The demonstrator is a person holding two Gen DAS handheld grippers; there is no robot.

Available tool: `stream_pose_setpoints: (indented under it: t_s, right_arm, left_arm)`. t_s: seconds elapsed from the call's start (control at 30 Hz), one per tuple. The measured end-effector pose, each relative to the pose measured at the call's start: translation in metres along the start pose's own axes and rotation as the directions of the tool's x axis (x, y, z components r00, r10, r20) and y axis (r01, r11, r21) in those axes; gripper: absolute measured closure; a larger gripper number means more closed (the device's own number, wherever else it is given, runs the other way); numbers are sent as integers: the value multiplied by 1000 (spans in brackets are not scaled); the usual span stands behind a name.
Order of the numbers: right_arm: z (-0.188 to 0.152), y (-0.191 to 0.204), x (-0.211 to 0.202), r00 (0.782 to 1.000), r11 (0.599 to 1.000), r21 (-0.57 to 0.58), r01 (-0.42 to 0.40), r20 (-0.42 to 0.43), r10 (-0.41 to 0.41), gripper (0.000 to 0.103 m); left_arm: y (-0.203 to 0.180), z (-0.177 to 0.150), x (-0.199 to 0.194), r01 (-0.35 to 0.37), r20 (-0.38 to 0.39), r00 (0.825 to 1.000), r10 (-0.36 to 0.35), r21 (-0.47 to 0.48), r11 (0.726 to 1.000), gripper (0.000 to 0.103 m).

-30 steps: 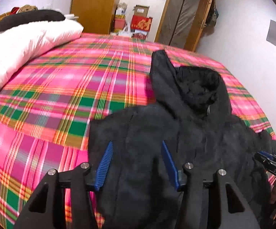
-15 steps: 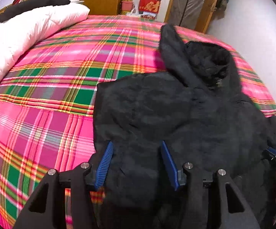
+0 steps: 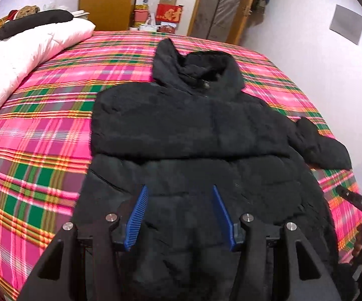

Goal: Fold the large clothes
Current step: 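Grasp the other jacket sleeve with the right tool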

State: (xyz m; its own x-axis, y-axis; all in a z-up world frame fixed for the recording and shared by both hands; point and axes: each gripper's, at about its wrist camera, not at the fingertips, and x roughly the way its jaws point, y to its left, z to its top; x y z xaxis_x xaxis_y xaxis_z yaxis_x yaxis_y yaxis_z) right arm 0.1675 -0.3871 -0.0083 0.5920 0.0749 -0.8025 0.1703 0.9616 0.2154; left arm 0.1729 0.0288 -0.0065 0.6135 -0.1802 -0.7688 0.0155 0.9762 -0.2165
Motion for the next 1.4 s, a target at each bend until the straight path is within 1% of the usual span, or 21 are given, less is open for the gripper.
stream_pose_setpoints:
  t_s: [0.1, 0.17, 0.2, 0.33, 0.5, 0.57, 0.67, 0.77, 0.8, 0.83, 0.97, 1.1, 1.13, 1.17, 1.2, 1.27, 1.33, 1.4]
  right_arm:
    - [2, -19, -5, 1000, 999, 30, 9, 7, -9, 54]
    - [6, -33, -5, 1000, 998, 59, 14, 14, -15, 49]
    - [8, -40, -4, 1000, 997, 69, 17, 17, -18, 49]
    - [21, -71, 7, 999, 992, 118, 38, 20, -41, 46]
    - [44, -128, 28, 997, 971, 229, 66, 19, -72, 46]
    - [54, -153, 36, 997, 956, 286, 64, 30, -76, 46]
    - [67, -193, 46, 995, 920, 388, 53, 53, -80, 46]
    - [76, -227, 55, 993, 872, 489, -22, 108, -36, 46]
    - [79, -234, 56, 990, 862, 505, -52, 138, -21, 46]
    - [84, -238, 57, 987, 860, 505, -65, 161, -20, 45]
    - [98, -244, 63, 980, 867, 493, -74, 197, -28, 45]
    - [107, -243, 66, 978, 867, 493, -72, 206, -36, 46]
    - [109, -241, 67, 979, 868, 493, -53, 197, -52, 55]
    - [111, -241, 67, 981, 869, 493, -35, 184, -65, 78]
    - [111, -242, 67, 983, 867, 498, -31, 173, -64, 87]
    - [111, -238, 60, 985, 866, 499, -40, 167, -51, 93]
    - [115, -230, 49, 983, 880, 474, -40, 177, -51, 94]
    - [128, -215, 34, 978, 901, 429, -60, 205, -33, 95]
  left_arm:
    - [-15, -1, -2, 2, -2, 1000, -2, 30, 1000, 48]
    - [-20, 5, -1, 0, 2, 1000, 0, 45, 999, 48]
    - [-22, 7, 0, -2, 4, 1000, 2, 51, 999, 48]
    - [-28, 20, 12, -18, 10, 1000, 18, 64, 998, 48]
    - [-29, 38, 36, -48, 18, 999, 46, 81, 996, 48]
    - [-28, 48, 48, -59, 19, 998, 57, 77, 995, 48]
    - [-24, 59, 66, -83, 15, 996, 82, 69, 994, 48]
    - [-17, 65, 82, -102, 5, 995, 102, 45, 994, 48]
    - [-14, 66, 87, -107, 0, 994, 107, 34, 994, 48]
    - [-12, 65, 91, -113, -5, 994, 113, 26, 993, 48]
    - [-5, 60, 107, -131, -38, 991, 132, 11, 991, 48]
    - [-4, 56, 117, -142, -53, 988, 143, 20, 990, 48]
    - [-4, 56, 118, -143, -52, 988, 144, 22, 990, 48]
    - [-4, 57, 119, -143, -52, 988, 144, 24, 989, 48]
    - [-4, 57, 119, -143, -51, 988, 145, 26, 989, 48]
    - [-3, 60, 119, -146, -47, 988, 147, 28, 989, 48]
    - [-1, 64, 117, -147, -43, 988, 147, 24, 989, 48]
    - [2, 67, 113, -144, -34, 989, 145, 17, 989, 48]
